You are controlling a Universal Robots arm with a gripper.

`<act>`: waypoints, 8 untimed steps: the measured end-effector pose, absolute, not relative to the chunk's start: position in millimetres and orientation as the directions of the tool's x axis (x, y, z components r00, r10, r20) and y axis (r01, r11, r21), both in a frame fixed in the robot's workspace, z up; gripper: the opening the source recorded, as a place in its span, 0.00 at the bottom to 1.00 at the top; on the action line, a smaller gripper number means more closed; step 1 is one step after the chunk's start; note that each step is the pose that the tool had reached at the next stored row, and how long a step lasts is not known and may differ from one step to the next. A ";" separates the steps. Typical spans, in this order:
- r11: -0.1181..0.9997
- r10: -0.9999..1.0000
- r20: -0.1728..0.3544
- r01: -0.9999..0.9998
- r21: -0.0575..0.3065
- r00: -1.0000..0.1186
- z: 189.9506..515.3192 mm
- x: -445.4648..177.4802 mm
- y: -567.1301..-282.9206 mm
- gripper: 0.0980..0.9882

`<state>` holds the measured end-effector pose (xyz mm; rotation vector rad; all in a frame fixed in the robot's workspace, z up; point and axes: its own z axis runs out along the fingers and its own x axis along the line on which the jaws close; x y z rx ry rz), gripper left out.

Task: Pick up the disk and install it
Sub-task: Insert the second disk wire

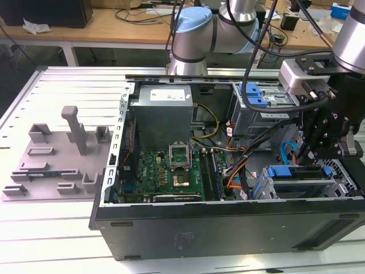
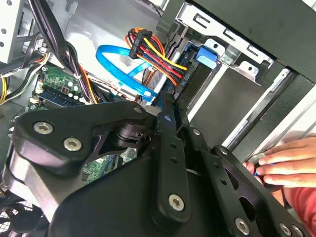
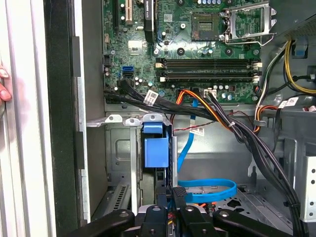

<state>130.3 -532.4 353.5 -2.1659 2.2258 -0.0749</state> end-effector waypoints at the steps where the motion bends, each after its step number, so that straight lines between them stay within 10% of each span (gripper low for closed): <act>1: 0.027 -1.000 0.009 -0.998 -0.059 -0.028 353.4 130.3 -532.4 0.07; 8: 0.027 -1.000 0.008 -0.998 -0.059 -0.028 352.9 130.6 -532.6 0.07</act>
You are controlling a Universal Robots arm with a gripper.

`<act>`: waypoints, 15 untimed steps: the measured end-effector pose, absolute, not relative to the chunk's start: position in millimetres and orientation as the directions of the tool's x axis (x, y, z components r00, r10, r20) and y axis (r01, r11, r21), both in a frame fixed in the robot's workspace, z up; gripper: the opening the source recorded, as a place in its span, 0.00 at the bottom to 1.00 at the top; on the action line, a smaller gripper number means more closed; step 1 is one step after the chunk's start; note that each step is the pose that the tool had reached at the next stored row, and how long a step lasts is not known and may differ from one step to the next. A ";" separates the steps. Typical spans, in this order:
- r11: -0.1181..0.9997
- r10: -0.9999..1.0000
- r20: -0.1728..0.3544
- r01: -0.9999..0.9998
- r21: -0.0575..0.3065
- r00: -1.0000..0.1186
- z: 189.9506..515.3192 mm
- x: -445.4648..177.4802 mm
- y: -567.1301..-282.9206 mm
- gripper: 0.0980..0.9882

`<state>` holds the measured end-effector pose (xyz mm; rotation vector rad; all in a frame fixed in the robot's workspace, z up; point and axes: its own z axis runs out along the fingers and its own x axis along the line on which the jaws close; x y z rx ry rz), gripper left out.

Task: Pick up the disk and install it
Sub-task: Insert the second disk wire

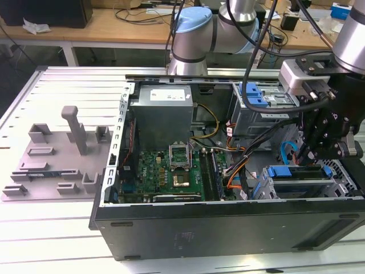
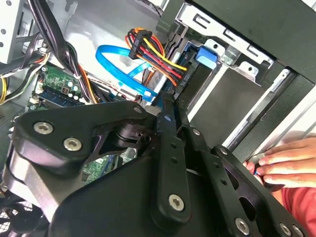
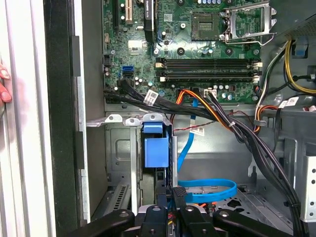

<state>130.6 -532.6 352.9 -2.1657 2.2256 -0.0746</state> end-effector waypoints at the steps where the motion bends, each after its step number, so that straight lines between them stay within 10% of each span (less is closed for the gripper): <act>1: 0.027 -1.000 0.008 -0.998 -0.059 -0.027 352.6 130.9 -532.7 0.07; 15: 0.027 -1.000 0.008 -0.998 -0.059 -0.028 347.3 132.4 -534.2 0.07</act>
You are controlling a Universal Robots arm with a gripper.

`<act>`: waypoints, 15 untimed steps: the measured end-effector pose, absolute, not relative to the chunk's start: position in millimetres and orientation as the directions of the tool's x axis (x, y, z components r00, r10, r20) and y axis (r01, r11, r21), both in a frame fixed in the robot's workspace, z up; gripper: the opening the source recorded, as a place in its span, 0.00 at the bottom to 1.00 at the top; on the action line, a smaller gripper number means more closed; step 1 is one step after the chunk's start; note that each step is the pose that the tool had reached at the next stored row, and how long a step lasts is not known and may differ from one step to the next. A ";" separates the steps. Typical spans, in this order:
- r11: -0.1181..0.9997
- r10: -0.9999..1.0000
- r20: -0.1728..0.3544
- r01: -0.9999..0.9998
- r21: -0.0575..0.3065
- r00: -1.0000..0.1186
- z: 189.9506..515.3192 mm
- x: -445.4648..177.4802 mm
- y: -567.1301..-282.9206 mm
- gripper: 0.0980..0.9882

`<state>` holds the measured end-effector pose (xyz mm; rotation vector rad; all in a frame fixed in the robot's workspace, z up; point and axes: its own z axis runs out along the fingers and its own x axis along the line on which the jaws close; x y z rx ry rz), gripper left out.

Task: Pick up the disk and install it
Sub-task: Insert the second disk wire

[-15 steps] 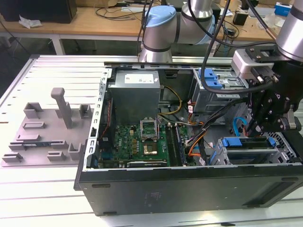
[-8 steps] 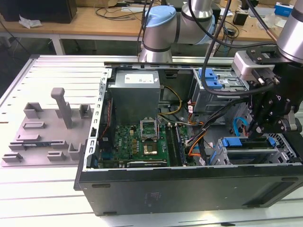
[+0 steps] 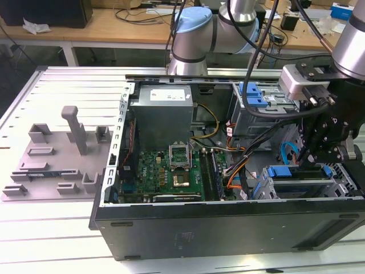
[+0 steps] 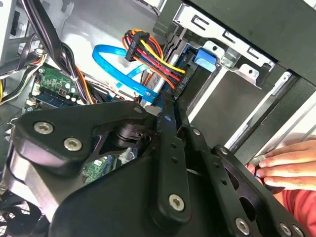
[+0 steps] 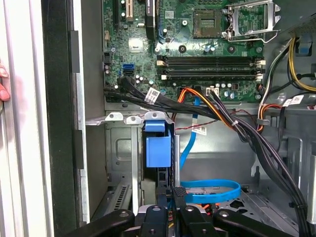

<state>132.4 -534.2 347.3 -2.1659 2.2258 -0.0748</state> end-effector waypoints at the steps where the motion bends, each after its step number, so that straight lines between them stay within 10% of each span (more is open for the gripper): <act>1: 0.027 -1.000 0.008 -0.998 -0.059 -0.027 347.2 132.5 -534.2 0.07; 15: 0.027 -1.000 0.009 -0.998 -0.059 -0.027 339.2 133.8 -534.2 0.07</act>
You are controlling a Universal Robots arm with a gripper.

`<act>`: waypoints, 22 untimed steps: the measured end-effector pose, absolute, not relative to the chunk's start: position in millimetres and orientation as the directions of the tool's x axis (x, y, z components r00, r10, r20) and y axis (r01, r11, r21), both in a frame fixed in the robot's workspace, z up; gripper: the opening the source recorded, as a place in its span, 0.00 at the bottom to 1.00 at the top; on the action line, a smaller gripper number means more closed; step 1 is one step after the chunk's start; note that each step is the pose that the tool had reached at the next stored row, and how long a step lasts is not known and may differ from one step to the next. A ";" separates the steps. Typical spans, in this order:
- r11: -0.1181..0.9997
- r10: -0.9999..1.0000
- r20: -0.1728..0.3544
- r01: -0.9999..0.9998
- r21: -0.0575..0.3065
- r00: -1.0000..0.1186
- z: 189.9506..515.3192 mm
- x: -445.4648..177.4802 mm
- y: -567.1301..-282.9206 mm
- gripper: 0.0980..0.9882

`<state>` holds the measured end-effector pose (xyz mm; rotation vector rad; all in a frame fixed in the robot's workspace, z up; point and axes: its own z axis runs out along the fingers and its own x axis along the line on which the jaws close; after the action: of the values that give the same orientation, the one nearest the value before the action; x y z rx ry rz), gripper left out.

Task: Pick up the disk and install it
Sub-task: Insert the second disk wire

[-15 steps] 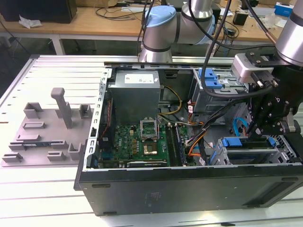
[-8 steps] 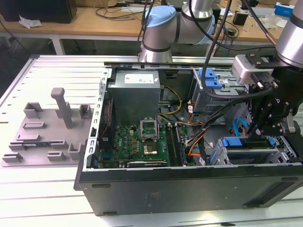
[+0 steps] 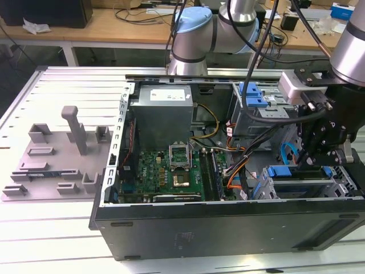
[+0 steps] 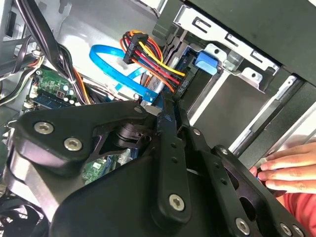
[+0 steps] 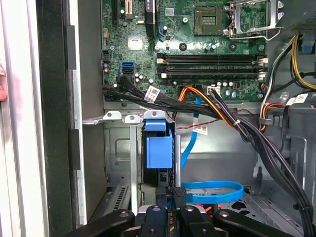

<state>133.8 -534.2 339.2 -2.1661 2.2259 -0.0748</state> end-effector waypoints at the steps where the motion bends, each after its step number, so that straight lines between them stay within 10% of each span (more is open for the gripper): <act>1: 0.027 -1.000 0.009 -0.998 -0.059 -0.027 338.2 133.8 -534.2 0.07; 19: 0.027 -1.000 0.008 -0.998 -0.062 -0.028 377.9 133.8 -533.8 0.16; 22: 0.027 -1.000 0.008 -0.998 -0.062 -0.028 378.1 133.8 -533.6 0.01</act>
<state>133.8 -533.6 378.1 -2.1644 2.2242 -0.0772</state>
